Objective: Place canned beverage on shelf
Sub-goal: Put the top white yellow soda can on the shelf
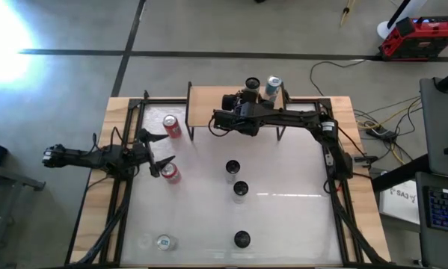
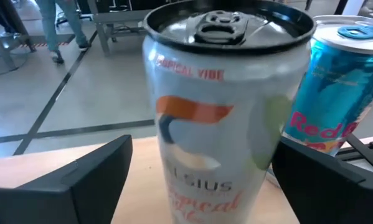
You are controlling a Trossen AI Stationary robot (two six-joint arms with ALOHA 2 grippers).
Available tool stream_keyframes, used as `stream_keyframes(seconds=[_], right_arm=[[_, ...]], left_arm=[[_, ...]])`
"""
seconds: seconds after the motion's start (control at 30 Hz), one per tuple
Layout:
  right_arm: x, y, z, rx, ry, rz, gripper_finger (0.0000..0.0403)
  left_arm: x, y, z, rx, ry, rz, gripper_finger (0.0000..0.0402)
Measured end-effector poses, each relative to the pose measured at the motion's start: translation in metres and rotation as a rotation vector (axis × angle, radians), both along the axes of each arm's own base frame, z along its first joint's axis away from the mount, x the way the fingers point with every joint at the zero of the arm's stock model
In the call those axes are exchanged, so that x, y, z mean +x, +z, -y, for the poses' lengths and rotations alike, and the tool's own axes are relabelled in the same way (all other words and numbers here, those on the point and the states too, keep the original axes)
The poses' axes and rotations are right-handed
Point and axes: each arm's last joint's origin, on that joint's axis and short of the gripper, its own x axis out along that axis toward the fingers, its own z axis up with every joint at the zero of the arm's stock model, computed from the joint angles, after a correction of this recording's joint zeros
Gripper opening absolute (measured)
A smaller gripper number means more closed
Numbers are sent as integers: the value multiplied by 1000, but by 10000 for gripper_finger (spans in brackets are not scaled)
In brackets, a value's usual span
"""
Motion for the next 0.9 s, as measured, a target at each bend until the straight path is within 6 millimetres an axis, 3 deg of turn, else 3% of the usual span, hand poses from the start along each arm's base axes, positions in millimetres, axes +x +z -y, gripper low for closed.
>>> stream_keyframes(seconds=[0.57,0.9], right_arm=[[0,1,5,-1,0,-15,247],[-3,1,17,1,-22,-29,244]], left_arm=[[0,0,0,0,1,0,400],[0,0,0,0,0,0,400]])
